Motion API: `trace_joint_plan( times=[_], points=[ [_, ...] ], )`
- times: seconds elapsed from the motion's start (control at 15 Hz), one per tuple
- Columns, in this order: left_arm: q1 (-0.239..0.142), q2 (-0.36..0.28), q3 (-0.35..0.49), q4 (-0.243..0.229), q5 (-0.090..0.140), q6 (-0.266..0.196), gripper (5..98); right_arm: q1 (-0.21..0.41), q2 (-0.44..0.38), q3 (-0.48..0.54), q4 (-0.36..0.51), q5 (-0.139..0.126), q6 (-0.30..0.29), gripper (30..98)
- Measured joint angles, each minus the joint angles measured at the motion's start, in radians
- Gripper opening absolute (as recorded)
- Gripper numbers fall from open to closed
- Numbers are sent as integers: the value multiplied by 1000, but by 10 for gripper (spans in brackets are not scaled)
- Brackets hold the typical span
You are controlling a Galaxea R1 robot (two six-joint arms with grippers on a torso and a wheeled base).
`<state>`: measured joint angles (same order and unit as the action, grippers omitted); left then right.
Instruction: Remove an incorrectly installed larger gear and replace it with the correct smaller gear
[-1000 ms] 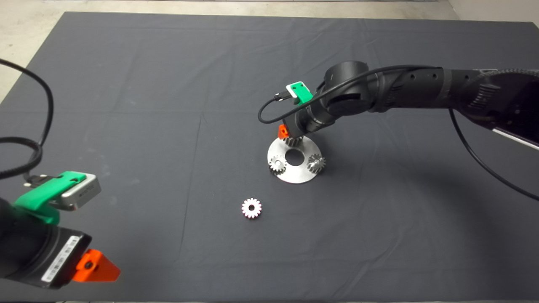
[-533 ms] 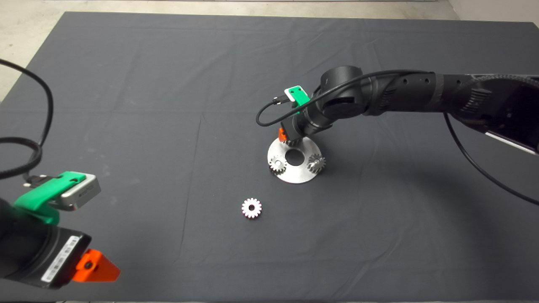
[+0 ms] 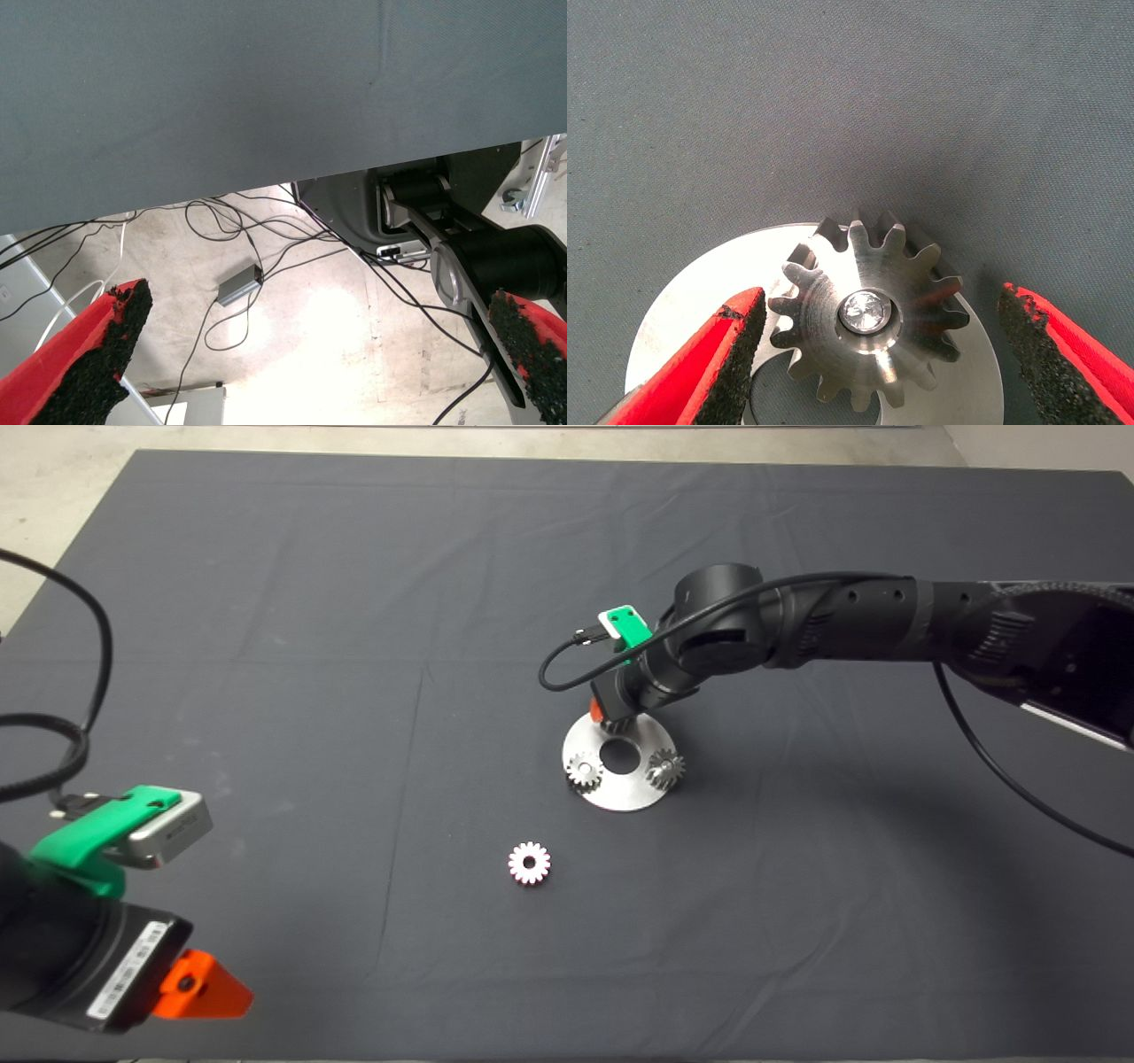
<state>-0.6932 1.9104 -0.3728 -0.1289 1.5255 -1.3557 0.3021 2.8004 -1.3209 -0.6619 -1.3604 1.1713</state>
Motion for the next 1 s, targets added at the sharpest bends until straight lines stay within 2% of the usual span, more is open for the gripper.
trace_joint_plan(
  times=[0.2,0.33,0.47,0.6,0.73,0.87,1.0],
  points=[
    [0,0,0,0,0,0,977,0,3,0,0,0,0,660],
    [0,0,0,0,0,0,977,-8,3,0,0,0,0,660],
    [0,0,0,0,0,0,977,-22,3,0,0,0,0,604],
    [0,0,0,0,0,0,977,-25,3,0,0,0,0,604],
    [0,0,0,0,0,0,977,-25,3,0,0,0,0,557],
    [0,0,0,0,0,0,977,-25,3,0,0,0,0,554],
    [0,0,0,0,0,0,977,-25,3,0,-2,-1,0,519]
  ],
)
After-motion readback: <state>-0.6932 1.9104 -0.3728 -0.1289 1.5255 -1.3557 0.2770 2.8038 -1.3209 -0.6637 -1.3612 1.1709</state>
